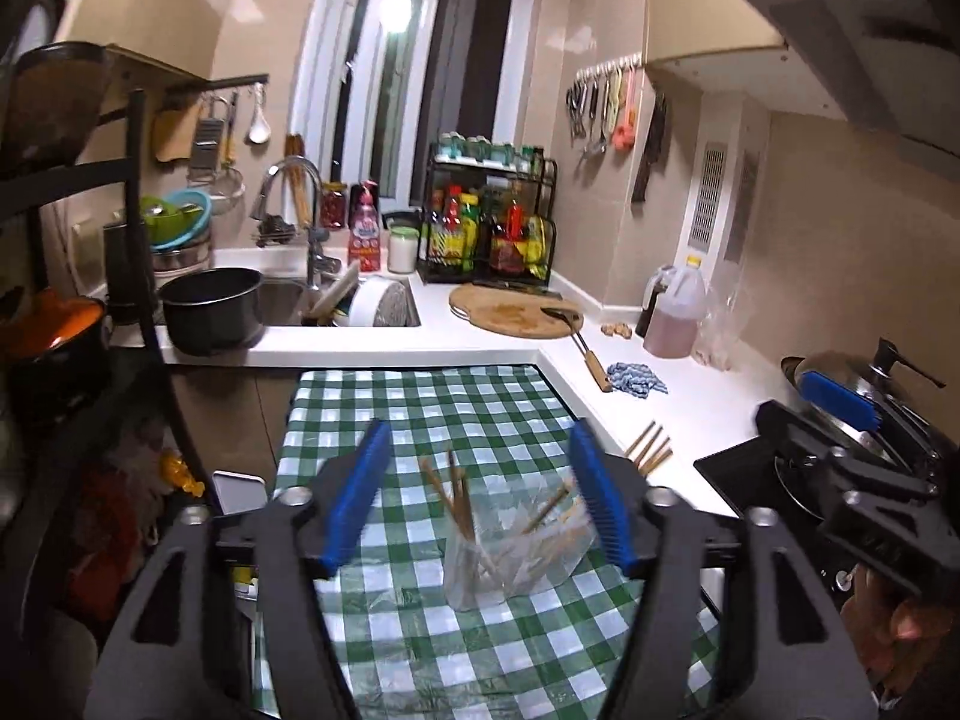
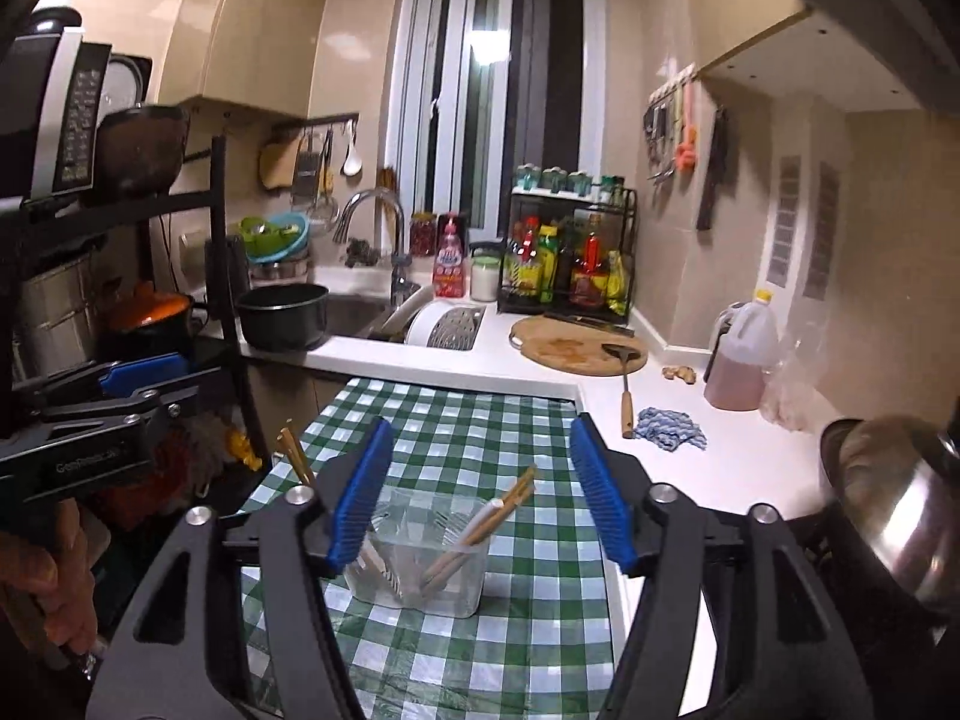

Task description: Organize utensils

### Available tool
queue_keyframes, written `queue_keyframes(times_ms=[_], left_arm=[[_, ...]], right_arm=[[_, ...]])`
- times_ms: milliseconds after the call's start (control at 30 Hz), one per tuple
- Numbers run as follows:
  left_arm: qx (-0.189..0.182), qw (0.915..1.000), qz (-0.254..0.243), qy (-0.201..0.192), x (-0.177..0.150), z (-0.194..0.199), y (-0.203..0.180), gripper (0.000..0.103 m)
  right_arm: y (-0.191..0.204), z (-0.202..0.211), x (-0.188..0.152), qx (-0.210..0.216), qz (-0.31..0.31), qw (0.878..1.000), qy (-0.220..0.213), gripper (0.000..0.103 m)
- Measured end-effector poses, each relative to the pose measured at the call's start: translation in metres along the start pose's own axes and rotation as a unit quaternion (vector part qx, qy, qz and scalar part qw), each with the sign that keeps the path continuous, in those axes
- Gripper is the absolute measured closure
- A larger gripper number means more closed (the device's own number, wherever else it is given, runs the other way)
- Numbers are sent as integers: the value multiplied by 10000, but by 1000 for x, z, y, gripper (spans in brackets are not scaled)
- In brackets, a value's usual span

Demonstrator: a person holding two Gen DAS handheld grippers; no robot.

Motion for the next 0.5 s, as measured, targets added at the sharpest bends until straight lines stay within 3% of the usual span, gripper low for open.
queue_keyframes(times_ms=[100,233,333,500], left_arm=[[69,9997,82,-199,-36,11,4,18],[293,9992,56,-269,-88,2,4,7],[390,9988,293,-46,-112,-16,5,8],[604,9981,117,104,-129,-37,2,8]], right_arm=[[-5,17,-34,-133,-147,9996,-200,15],[-9,14,-77,-371,-203,9989,-184,6],[-14,-4,-107,-485,-218,9986,20,5],[-22,-31,-139,-570,-341,9975,256,5]])
Point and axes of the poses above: each gripper's, at about its wrist camera, not at the fingertips, and z roughly against the way its jaws point, y to its left, x to its top, the point moved 3 cm from there along -z, roughly the way its jaws point, and after that the axes turned 3 degrees about y, right-handed, at the moved point
